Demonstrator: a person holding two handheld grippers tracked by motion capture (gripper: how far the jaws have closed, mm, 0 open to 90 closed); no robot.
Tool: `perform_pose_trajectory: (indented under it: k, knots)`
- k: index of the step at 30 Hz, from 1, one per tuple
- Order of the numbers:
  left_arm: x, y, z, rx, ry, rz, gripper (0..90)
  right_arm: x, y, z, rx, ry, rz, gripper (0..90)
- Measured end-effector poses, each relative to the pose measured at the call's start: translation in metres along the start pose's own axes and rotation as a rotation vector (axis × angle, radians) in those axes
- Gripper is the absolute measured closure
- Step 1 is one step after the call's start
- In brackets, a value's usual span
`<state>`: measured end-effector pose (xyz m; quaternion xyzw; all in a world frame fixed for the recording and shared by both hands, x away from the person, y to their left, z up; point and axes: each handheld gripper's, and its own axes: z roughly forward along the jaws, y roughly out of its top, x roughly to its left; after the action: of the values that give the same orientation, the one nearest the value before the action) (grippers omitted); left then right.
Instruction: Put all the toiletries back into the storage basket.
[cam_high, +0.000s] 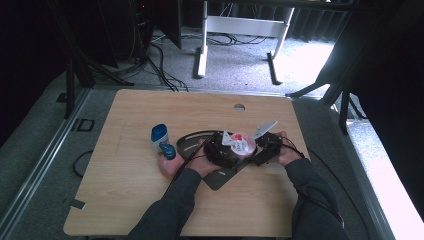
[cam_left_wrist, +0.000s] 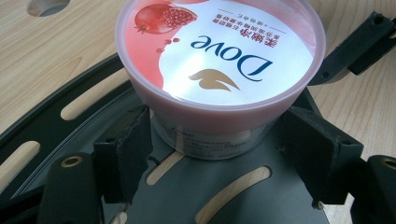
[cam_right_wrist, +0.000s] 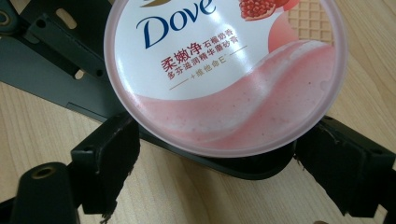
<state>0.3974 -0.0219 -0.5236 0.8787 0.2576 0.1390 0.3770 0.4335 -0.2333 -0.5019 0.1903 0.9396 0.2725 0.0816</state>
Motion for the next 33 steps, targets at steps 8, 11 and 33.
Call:
perform_pose_trajectory:
  k: [8,11,33]
  knots:
    - [-0.001,0.000,0.001,0.019,0.009,0.014,28.4,0.004,-0.003,-0.008,0.000,-0.037,-0.018,16.9]
    - [-0.001,0.000,0.000,0.022,0.012,0.022,28.4,0.004,-0.005,-0.015,-0.028,-0.040,-0.008,17.1]
    - [-0.002,-0.004,-0.011,0.002,0.044,-0.002,38.7,0.015,-0.042,-0.012,-0.080,-0.028,0.085,20.2]
